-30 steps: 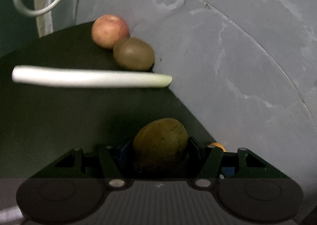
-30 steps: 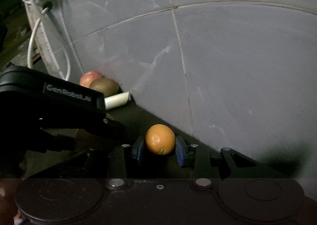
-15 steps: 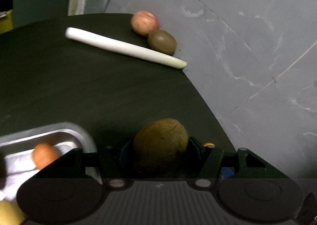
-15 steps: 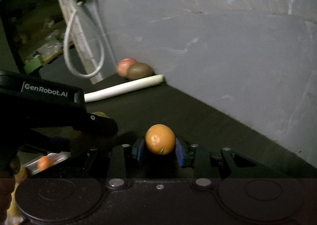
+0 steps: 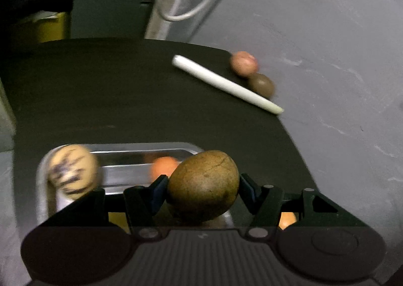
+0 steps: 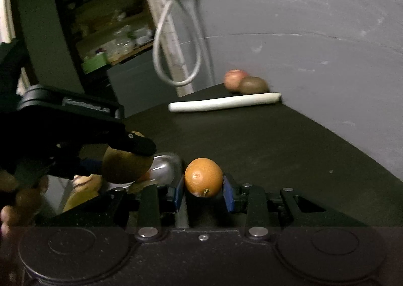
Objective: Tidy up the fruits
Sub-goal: 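Carry the kiwi with the left tool while the right tool carries the mandarin into the tray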
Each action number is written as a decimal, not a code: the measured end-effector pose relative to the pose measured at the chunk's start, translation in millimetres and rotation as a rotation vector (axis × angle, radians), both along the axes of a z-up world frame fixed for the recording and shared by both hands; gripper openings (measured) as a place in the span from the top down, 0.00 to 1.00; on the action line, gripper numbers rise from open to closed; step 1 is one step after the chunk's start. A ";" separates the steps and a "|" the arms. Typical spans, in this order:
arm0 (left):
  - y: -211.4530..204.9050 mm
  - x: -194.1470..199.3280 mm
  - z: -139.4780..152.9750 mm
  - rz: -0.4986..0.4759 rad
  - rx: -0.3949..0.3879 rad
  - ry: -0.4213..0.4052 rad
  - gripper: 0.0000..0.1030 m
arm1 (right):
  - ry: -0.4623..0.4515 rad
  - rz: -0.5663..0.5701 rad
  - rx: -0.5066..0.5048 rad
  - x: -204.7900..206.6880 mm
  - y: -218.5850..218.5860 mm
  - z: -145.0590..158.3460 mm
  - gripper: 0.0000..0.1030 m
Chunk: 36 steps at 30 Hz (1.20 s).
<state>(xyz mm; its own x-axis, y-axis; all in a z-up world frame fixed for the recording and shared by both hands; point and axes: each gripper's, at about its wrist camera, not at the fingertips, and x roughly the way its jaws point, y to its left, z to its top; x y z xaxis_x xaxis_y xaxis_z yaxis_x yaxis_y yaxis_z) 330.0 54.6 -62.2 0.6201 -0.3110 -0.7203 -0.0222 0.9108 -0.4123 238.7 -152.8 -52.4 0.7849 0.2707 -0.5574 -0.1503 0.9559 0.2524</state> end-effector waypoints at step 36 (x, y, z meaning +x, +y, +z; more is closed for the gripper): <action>14.1 4.9 -10.2 -0.080 0.241 0.032 0.37 | 0.087 0.259 -0.150 -20.1 54.8 -12.7 0.67</action>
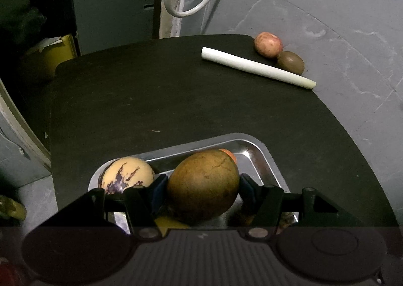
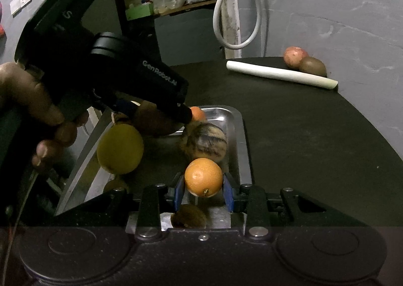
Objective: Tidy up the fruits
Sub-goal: 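Carry the kiwi with the left tool while the right tool carries the mandarin into the tray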
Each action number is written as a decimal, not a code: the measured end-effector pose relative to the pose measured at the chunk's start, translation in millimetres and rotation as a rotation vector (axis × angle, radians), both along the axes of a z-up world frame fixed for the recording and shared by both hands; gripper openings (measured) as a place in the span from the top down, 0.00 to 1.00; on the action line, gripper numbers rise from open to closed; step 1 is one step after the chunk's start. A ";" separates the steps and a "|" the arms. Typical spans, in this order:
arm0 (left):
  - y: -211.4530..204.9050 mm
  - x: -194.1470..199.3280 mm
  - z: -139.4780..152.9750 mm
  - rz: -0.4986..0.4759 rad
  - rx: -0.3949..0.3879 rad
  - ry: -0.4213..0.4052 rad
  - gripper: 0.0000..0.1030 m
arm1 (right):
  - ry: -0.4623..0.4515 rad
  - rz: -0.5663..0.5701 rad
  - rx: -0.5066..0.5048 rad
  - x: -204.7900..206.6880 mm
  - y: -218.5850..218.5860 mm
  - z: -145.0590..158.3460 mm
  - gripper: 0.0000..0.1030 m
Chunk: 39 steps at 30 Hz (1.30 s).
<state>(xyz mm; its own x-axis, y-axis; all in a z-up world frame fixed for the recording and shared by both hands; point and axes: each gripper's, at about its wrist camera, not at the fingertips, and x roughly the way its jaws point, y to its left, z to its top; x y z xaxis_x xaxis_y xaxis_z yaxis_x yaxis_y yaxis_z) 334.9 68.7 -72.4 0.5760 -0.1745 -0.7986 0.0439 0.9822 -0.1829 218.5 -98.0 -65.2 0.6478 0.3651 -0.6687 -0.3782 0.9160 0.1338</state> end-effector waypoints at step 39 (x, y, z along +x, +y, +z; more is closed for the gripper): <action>-11.4 -4.8 -10.2 -0.059 0.114 -0.058 0.36 | 0.017 0.002 -0.024 -2.3 10.9 -6.7 0.66</action>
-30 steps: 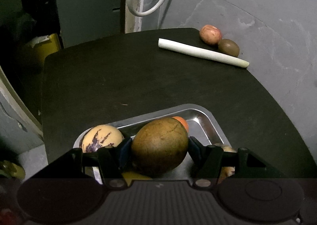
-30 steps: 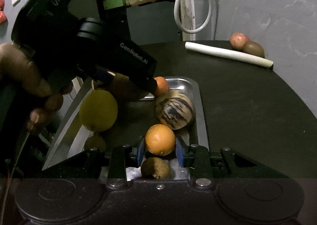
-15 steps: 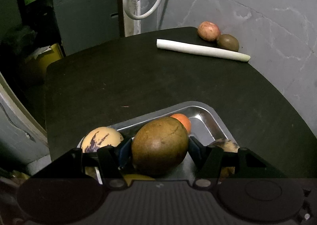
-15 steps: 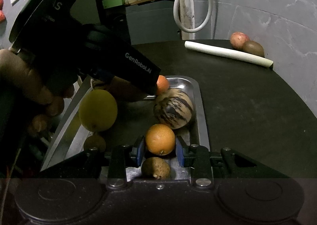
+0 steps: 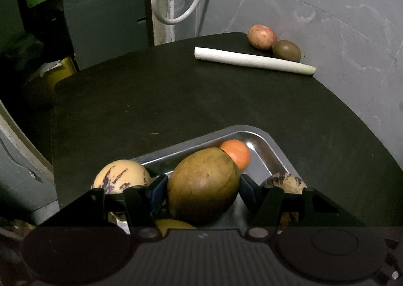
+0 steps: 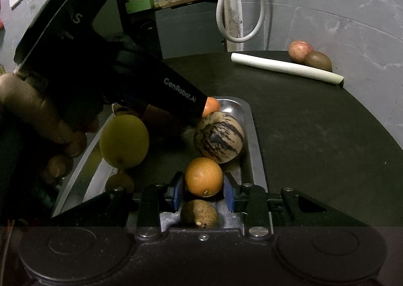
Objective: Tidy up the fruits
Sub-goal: 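Carry the kiwi with the left tool while the right tool carries the mandarin into the tray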
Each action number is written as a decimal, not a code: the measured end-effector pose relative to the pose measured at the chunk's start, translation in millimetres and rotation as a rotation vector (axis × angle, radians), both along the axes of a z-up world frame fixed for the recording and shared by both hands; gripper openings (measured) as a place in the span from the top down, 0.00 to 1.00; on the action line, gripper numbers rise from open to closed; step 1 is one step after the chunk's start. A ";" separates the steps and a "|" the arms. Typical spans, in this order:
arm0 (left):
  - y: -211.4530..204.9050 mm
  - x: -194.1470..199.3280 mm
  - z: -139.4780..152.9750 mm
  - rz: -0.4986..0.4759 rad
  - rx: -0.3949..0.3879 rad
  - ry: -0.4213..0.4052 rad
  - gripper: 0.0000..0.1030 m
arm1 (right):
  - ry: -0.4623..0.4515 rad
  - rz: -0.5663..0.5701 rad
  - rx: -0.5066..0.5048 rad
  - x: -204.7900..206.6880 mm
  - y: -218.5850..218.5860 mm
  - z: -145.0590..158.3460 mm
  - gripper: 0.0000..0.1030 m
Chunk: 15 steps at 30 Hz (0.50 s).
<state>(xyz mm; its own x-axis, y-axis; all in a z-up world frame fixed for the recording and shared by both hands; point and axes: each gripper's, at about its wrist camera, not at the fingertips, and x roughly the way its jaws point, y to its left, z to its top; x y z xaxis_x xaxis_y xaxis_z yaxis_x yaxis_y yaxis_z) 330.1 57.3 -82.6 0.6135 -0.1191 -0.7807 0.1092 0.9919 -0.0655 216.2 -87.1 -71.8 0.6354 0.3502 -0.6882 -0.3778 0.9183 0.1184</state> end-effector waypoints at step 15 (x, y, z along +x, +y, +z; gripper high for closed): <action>6.9 2.9 3.6 0.011 -0.036 0.018 0.25 | 0.014 -0.018 0.002 -1.6 0.6 0.5 0.62</action>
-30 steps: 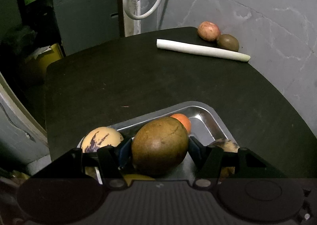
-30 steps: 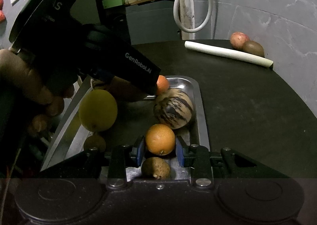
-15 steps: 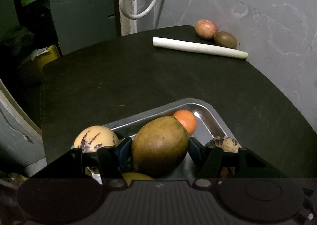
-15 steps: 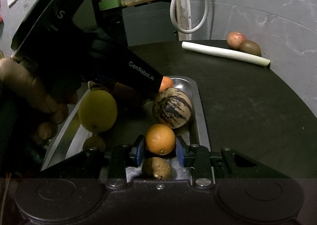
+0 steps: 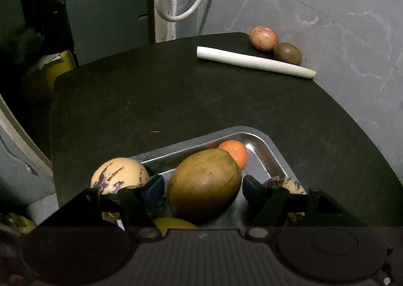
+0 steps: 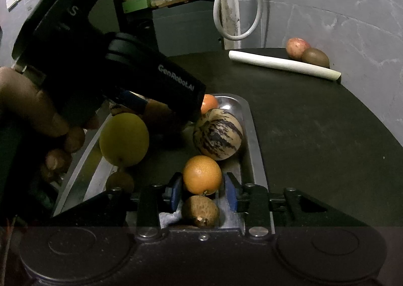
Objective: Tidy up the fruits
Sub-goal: 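Carry the kiwi with the left tool while the right tool carries the mandarin into the tray, then open both tools to release the fruits and lift away from the tray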
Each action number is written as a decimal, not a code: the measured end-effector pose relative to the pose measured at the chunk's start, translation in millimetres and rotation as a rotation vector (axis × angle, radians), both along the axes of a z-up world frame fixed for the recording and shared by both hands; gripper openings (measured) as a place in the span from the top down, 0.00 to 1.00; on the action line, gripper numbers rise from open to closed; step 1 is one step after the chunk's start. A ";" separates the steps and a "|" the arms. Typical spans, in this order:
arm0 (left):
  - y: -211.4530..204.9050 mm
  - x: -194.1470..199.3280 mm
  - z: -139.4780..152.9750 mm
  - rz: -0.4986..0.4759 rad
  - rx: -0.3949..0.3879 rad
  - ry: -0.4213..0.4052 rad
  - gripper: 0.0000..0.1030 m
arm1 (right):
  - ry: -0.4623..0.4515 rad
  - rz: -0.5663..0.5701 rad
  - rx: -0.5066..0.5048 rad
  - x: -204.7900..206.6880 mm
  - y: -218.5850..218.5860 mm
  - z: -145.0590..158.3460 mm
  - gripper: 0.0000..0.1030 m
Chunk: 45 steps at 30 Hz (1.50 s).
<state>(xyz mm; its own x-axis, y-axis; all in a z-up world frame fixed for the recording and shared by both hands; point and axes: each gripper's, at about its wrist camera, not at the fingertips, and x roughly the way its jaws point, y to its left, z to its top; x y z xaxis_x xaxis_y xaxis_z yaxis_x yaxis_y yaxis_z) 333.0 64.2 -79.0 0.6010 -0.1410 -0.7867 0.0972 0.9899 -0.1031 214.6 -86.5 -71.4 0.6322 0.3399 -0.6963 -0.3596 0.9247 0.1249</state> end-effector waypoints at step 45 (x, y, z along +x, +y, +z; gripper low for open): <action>51.9 -141.1 65.8 0.356 -0.069 -0.172 0.01 | -0.159 0.018 0.011 -56.6 -30.2 69.2 0.01</action>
<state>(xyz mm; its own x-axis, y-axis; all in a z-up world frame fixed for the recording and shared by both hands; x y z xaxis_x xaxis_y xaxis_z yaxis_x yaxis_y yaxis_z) 191.9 116.1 -13.2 0.7437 0.0509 -0.6665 -0.2293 0.9560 -0.1828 158.1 -116.7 -2.2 0.7278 0.3593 -0.5841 -0.3922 0.9168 0.0753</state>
